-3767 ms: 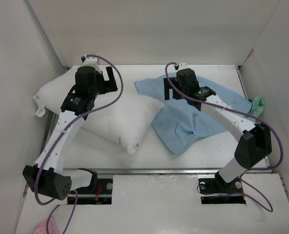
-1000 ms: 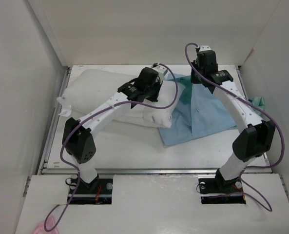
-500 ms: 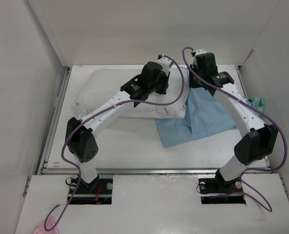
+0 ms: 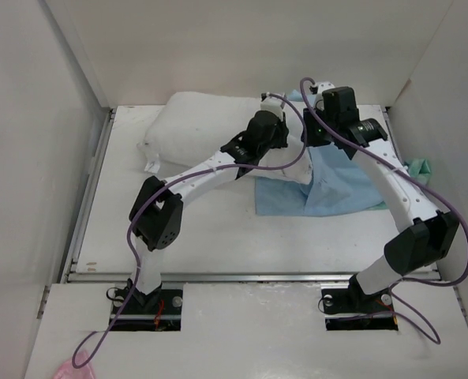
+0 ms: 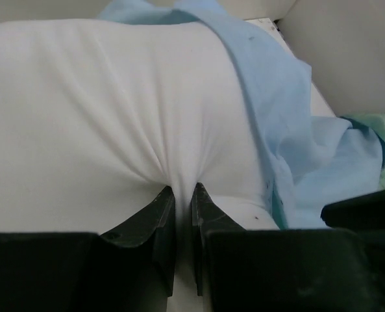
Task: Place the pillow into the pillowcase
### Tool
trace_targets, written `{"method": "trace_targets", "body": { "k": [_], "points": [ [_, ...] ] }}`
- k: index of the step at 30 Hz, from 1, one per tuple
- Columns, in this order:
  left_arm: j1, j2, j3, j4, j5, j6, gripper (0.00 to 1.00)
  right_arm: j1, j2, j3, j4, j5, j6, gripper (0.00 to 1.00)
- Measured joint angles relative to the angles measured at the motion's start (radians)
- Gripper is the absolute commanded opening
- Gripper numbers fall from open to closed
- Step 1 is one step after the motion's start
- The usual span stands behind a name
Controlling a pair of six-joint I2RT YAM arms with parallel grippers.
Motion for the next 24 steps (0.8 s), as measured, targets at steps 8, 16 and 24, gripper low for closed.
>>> {"method": "trace_targets", "body": {
  "k": [8,16,24],
  "points": [
    [0.013,0.010,-0.060,0.098,-0.028,-0.058,0.00,0.003,-0.187,-0.325,0.003,0.064,0.084,0.84],
    [0.013,0.019,-0.060,0.115,-0.033,-0.070,0.00,0.003,-0.357,-0.576,0.063,0.169,0.173,0.84],
    [0.013,0.023,-0.060,0.118,-0.033,-0.075,0.00,0.003,-0.113,-0.575,0.264,0.271,0.201,0.00]
  ]
}}
